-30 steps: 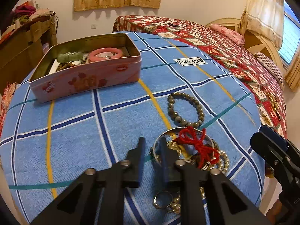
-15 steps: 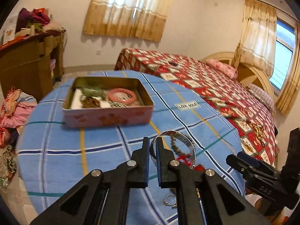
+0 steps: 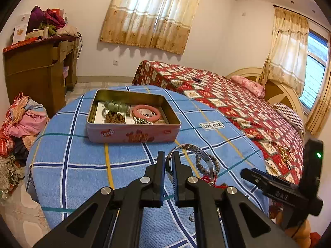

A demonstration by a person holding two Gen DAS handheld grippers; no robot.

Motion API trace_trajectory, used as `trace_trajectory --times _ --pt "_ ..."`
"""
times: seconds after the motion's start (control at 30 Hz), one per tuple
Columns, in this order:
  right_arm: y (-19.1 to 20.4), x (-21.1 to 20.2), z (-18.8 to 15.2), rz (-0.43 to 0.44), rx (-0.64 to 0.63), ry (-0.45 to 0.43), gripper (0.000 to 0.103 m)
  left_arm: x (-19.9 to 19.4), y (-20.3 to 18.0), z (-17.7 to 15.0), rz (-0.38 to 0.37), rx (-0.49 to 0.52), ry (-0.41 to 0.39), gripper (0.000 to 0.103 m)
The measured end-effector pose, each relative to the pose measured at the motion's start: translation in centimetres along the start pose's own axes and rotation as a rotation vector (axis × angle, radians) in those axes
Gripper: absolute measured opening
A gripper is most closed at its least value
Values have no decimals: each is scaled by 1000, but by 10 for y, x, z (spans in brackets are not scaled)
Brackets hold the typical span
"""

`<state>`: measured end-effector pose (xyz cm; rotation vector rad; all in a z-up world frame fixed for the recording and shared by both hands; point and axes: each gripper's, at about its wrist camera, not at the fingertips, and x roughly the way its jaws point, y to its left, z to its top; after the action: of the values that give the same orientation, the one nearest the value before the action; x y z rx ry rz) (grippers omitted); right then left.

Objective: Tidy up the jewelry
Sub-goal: 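Carry the silver bangle toward the tin with the left tool while the right tool grasps the grey bead bracelet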

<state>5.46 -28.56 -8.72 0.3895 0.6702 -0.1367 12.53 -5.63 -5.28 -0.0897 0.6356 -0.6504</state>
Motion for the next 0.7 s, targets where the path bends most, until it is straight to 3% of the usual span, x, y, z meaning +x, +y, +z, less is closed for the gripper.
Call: trace_trajectory --times 0.27,0.33,0.43,0.5,0.6,0.7 --pt "20 57 31 -33 -91 117 58 -1 6 3 4 -11 -15 5" --pt "25 70 29 -48 -116 148 43 0 8 3 9 -7 -14 5" --pt "31 86 23 -87 -167 204 30 4 11 2 24 1 -8 5" --pt "32 86 25 -99 -182 207 27 5 14 2 21 -9 -4 5" --pt "28 86 27 -113 -185 204 14 4 16 2 18 -16 -4 5" --pt "23 84 28 -93 -164 203 12 1 19 2 17 -24 -8 5"
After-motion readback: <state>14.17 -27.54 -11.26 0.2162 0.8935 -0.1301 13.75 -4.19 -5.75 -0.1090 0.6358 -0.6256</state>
